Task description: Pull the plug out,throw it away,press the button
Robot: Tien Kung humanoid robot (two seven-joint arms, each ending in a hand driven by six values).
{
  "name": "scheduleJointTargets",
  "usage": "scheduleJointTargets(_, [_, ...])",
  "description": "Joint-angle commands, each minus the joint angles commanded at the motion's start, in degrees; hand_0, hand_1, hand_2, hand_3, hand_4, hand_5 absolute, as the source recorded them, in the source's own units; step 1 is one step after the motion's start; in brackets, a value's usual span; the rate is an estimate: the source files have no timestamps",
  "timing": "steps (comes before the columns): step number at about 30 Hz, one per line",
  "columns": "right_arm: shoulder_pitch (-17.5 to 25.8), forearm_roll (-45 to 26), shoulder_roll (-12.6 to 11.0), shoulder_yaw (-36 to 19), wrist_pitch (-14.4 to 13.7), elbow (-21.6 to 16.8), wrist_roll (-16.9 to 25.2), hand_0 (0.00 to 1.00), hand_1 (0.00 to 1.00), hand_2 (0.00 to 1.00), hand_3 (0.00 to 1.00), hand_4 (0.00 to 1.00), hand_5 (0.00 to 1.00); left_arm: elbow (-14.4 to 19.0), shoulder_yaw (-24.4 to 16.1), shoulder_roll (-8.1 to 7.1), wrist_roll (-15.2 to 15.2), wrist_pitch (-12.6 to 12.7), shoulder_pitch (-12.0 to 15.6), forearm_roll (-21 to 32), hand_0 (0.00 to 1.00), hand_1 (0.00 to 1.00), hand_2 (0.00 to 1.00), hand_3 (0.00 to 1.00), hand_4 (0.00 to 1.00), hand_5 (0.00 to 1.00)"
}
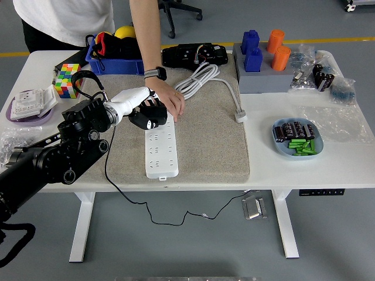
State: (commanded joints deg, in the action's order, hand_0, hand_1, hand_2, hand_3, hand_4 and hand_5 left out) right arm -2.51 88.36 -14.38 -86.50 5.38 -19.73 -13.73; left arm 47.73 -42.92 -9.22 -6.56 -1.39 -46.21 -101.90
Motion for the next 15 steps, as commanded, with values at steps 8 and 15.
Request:
scheduleJointTargets(8, [0.27, 0.22, 0.03, -0.34, -0.03, 0.07, -0.01, 0.767, 0.729, 0.724, 0.713, 0.883, 0.658, -0.15, -7.23, -1.40, 0.43, 0.71, 1.15, -2.65, 0.578, 0.490, 0.440, 0.557, 0.697, 0.002])
scheduleJointTargets(15, [0.44, 0.21, 0.23, -0.49, -0.01, 0.03, -0.02, 0.767, 0.729, 0.724, 0.713, 0.883, 0.658, -7.13, -8.94, -2.18, 0.28, 2.32, 1.86, -3.05, 0.572, 0.485, 0.437, 0.555, 0.695, 0.002])
